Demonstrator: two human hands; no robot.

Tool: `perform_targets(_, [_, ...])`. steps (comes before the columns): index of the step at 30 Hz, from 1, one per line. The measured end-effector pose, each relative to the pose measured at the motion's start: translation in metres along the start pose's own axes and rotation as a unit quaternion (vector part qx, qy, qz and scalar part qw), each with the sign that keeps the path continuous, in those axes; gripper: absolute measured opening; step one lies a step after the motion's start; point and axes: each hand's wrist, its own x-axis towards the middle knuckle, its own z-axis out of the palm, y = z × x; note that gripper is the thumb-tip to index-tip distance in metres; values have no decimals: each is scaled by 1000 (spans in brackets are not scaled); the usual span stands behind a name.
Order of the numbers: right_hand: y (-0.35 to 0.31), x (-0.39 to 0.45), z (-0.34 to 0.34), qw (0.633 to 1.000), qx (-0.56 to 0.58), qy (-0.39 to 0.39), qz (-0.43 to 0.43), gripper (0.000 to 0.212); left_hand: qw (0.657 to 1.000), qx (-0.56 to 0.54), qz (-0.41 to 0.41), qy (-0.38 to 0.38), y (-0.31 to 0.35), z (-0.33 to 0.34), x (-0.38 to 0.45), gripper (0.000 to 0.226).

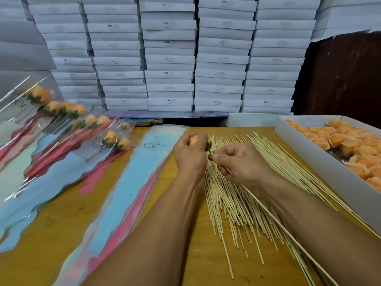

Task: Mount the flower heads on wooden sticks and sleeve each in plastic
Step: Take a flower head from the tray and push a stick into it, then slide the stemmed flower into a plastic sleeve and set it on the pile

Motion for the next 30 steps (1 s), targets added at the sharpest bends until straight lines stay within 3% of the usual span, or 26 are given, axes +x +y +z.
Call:
perform_targets(3, [2, 3, -5, 999, 26, -9, 16, 13, 999, 42, 4, 7, 2, 3, -4, 14])
perform_targets(5, [3, 7, -10, 999, 39, 1, 26, 15, 993, 115, -18, -4, 0, 5, -7, 39])
perform_targets(7, [7, 11, -13, 999, 29, 21, 30, 15, 980, 193, -51, -16, 1, 8, -9, 50])
perform_targets(12, [20, 20, -15, 999, 3, 37, 36, 17, 909, 398, -68, -101, 26, 16, 6, 36])
perform_targets(15, [22, 22, -18, 998, 0, 45, 37, 15, 834, 531, 2, -153, 46, -8, 28, 24])
perform_targets(19, [23, 22, -19, 998, -29, 45, 34, 13, 679, 713, 74, -155, 58, -69, 63, 18])
perform_targets(22, [22, 21, -17, 998, -43, 31, 26, 13, 621, 765, 96, -142, 52, -114, 80, 30])
perform_targets(26, [21, 20, -16, 998, -53, 30, 23, 12, 597, 778, 88, -174, 37, -143, 88, 33])
perform_targets(30, [22, 21, -16, 998, -56, 30, 17, 14, 632, 747, 140, -151, 31, -146, 77, 41])
